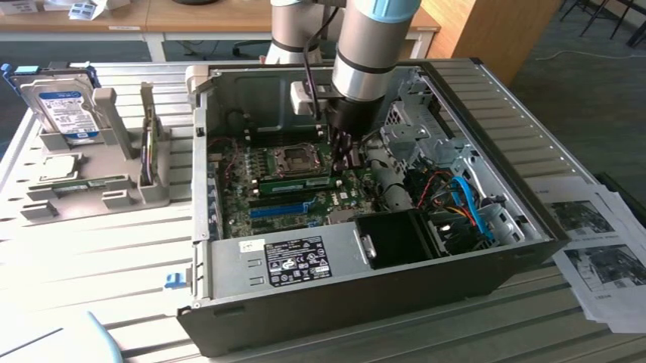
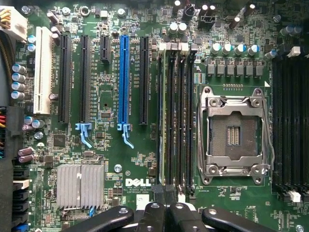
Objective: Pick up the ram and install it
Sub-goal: 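Press down the ram until it locks into place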
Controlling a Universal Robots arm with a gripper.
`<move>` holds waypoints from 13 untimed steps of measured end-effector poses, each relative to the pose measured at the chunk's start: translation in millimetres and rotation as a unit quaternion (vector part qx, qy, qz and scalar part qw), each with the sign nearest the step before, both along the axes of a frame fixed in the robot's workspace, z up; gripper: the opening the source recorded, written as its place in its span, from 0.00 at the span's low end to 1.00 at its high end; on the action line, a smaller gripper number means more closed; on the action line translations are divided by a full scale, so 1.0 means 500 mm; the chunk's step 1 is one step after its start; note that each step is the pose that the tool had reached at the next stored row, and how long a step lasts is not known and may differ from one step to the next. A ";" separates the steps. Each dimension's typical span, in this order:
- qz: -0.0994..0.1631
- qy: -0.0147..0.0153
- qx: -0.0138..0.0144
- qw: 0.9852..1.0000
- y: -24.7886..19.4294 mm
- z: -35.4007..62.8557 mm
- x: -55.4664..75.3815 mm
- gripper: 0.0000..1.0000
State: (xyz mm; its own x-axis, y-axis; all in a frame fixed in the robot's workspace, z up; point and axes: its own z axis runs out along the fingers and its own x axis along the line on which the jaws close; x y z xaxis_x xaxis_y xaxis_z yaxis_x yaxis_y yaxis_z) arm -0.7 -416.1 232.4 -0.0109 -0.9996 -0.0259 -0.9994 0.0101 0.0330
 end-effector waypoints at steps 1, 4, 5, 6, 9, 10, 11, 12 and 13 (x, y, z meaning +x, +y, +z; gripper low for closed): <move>0.000 0.000 0.000 1.000 0.0000 0.000 0.000 0.09; 0.000 0.000 0.000 1.000 0.0023 -0.001 0.000 0.09; 0.000 0.000 0.000 1.000 0.0023 -0.001 0.000 0.09; 0.000 0.000 0.000 1.000 0.0023 -0.001 0.000 0.09; 0.000 0.000 0.000 1.000 0.0025 -0.004 0.000 0.09; 0.000 0.000 0.000 1.000 0.0024 -0.006 0.000 0.09; 0.000 0.000 0.000 1.000 0.0023 -0.007 0.000 0.09; 0.000 0.000 0.000 1.000 0.0023 -0.007 0.000 0.09; 0.000 0.000 0.000 1.000 0.0023 -0.007 0.000 0.09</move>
State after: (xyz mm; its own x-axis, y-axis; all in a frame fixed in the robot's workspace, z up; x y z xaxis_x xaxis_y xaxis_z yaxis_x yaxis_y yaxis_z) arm -0.7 -415.0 228.8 -0.0109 -0.9996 -0.0259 -0.9994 0.0100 0.0330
